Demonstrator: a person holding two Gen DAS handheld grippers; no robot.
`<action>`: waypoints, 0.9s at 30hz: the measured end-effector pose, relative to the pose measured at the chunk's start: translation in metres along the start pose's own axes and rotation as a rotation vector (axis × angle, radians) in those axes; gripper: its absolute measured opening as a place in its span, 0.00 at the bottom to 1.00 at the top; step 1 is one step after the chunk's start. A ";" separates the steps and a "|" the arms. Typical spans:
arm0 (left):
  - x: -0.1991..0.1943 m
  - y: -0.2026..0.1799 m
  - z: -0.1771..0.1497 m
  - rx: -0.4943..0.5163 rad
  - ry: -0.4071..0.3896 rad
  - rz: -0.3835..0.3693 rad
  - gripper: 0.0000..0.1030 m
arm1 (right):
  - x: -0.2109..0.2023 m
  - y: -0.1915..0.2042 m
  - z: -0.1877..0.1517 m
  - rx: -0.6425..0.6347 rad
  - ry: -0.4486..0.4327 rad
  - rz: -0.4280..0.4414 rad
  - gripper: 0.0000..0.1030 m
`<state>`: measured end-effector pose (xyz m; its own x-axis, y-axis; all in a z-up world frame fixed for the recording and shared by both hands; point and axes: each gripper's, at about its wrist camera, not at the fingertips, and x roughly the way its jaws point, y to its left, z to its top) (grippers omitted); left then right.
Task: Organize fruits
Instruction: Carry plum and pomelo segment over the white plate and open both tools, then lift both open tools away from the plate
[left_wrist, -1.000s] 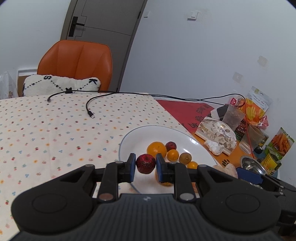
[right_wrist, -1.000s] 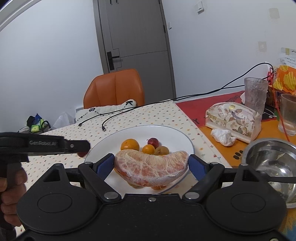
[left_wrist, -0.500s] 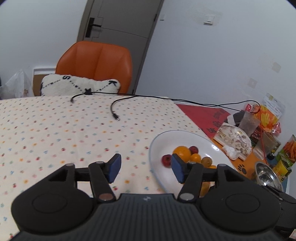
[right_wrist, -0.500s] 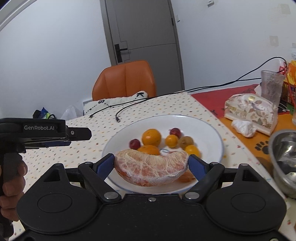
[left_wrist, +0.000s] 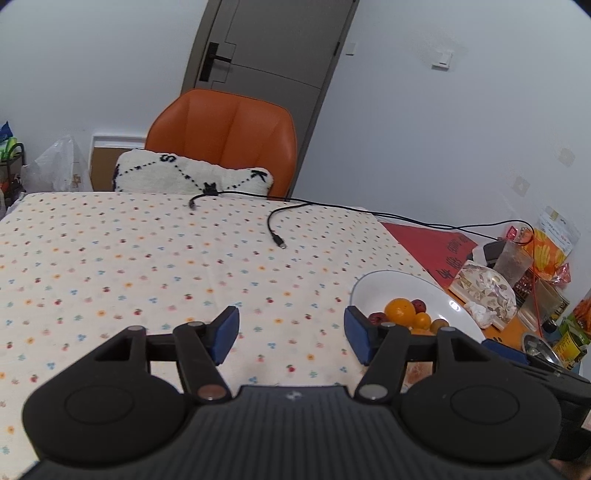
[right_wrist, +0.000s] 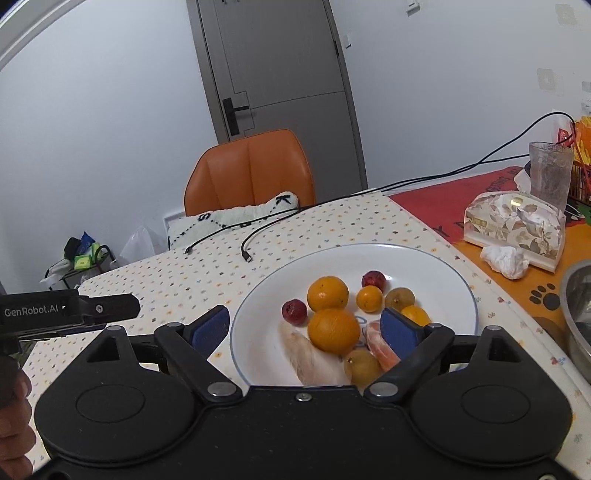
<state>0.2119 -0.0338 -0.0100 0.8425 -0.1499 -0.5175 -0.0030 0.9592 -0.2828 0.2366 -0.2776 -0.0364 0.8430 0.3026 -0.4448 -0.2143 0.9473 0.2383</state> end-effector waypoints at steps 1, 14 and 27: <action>-0.001 0.002 0.000 -0.004 0.000 0.002 0.60 | -0.003 -0.001 -0.001 0.002 0.000 -0.001 0.86; -0.027 0.009 -0.006 0.000 -0.008 0.027 0.76 | -0.031 0.000 -0.003 -0.015 0.005 0.001 0.86; -0.047 0.004 -0.017 0.070 0.038 0.076 0.82 | -0.058 0.002 -0.013 -0.002 0.043 0.033 0.86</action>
<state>0.1630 -0.0272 0.0001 0.8200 -0.0839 -0.5663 -0.0276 0.9823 -0.1855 0.1802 -0.2916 -0.0213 0.8137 0.3378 -0.4731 -0.2424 0.9369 0.2520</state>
